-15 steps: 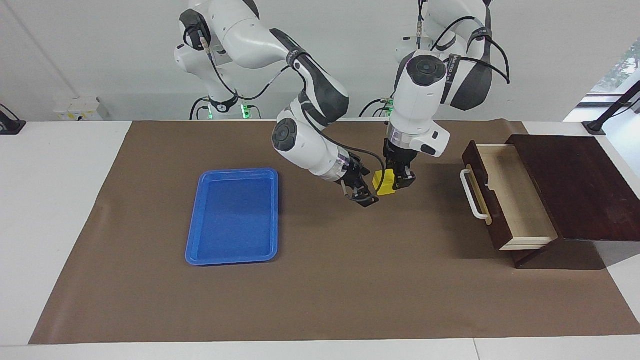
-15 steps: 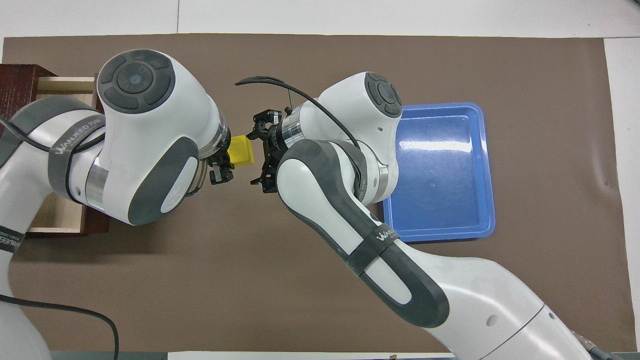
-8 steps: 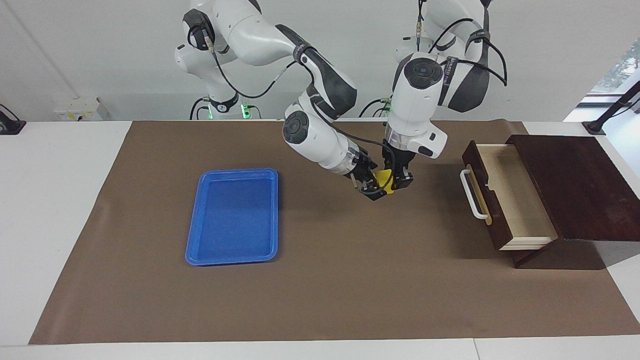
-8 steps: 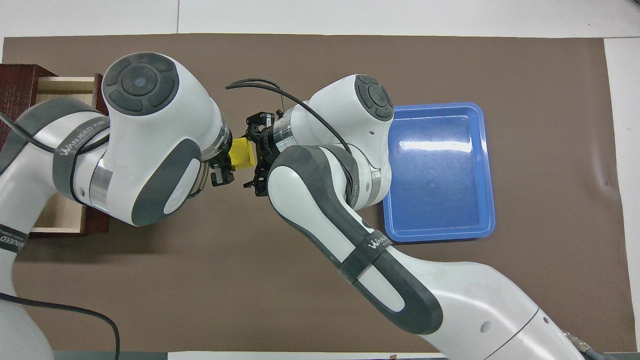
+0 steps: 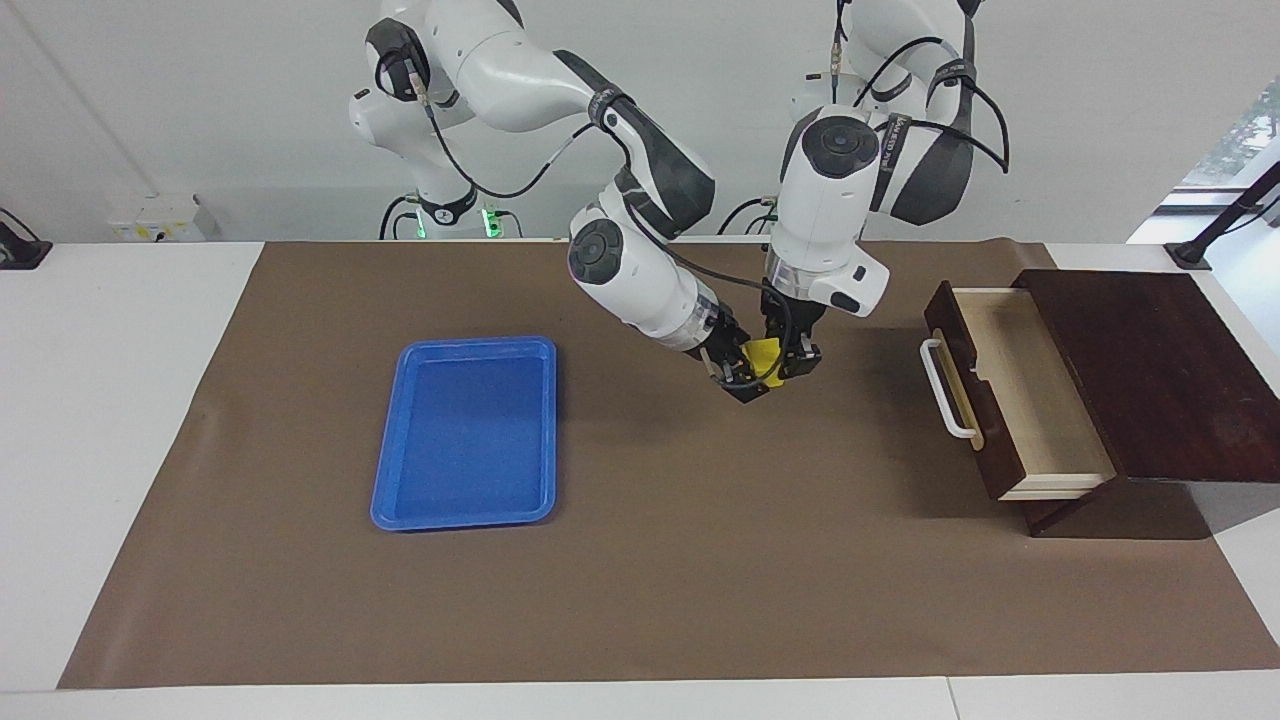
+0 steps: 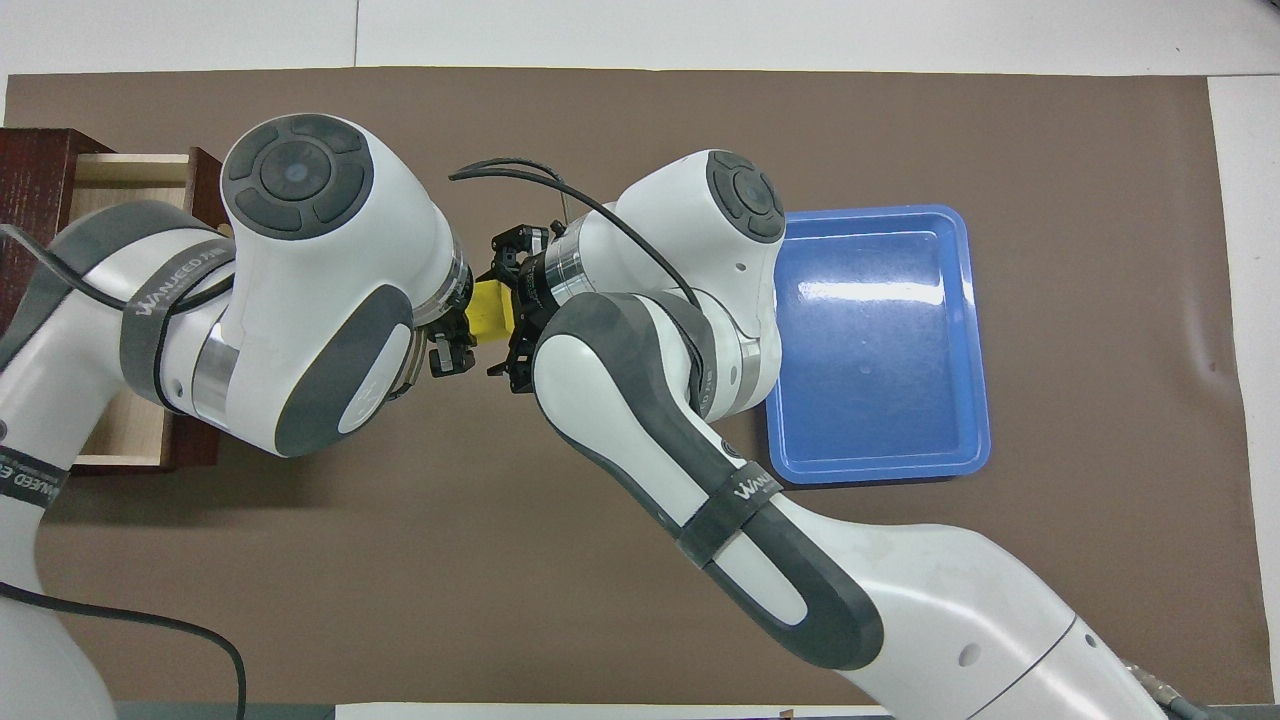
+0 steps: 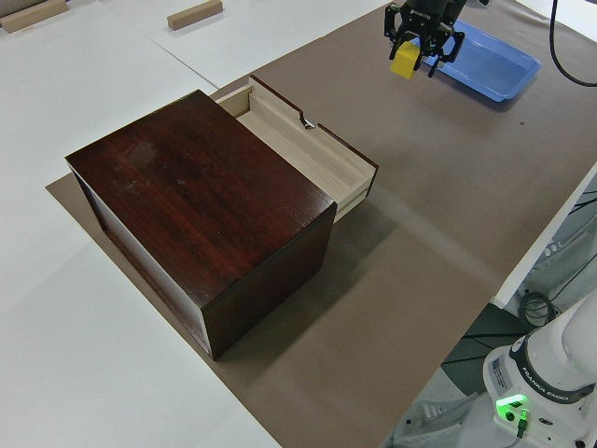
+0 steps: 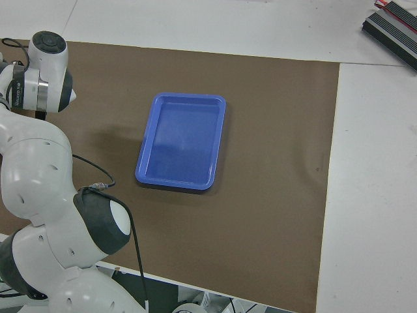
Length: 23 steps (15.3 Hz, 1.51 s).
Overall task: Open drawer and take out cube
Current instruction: 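Grasp the yellow cube with the right gripper from the left gripper, then carry the cube into the blue tray with the right gripper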
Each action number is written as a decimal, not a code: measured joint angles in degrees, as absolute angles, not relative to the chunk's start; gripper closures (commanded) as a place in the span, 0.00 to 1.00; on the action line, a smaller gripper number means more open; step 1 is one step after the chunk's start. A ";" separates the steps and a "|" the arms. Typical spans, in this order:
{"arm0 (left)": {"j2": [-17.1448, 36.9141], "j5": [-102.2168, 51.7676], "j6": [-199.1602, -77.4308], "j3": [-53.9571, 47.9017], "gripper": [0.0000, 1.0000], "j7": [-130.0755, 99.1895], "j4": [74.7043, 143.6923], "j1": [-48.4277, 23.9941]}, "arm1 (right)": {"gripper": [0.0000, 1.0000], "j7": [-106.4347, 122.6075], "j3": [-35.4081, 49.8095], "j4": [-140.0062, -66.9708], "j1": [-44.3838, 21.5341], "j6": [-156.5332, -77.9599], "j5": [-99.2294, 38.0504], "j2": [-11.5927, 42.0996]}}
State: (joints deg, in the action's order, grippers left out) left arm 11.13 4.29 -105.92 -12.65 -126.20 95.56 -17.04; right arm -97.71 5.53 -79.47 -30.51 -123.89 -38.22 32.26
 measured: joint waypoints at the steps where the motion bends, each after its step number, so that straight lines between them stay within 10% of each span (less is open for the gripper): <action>1: 11.07 4.28 -105.76 -12.68 1.00 -125.84 95.77 -17.05 | 0.73 -97.71 5.50 -79.40 -30.58 -124.44 -38.17 32.31; 2: 10.96 4.28 -105.71 -12.71 1.00 -125.50 96.08 -17.06 | 0.99 -97.71 5.48 -79.33 -30.61 -124.97 -38.17 32.40; 14: 10.78 4.28 -106.21 -12.60 0.96 -125.16 96.33 -17.07 | 1.00 -98.16 5.44 -78.81 -30.51 -125.08 -38.19 32.72; 15: 10.78 4.28 -106.21 -12.60 0.21 -125.14 96.33 -17.07 | 1.00 -98.16 5.44 -78.80 -30.51 -125.08 -38.19 32.73; 16: 10.78 4.28 -106.23 -12.60 0.00 -125.13 96.33 -17.07 | 1.00 -98.16 5.44 -78.79 -30.51 -125.07 -38.19 32.73; 23: 10.56 4.29 -106.13 -12.24 0.00 -120.23 96.60 -16.85 | 1.00 -98.17 5.30 -78.32 -29.00 -124.88 -38.19 32.87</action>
State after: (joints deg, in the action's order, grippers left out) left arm 10.56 4.29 -106.13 -12.24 -120.23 96.60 -16.85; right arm -98.17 5.30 -78.32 -29.00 -124.88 -38.19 32.87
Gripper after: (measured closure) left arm 0.000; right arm 0.449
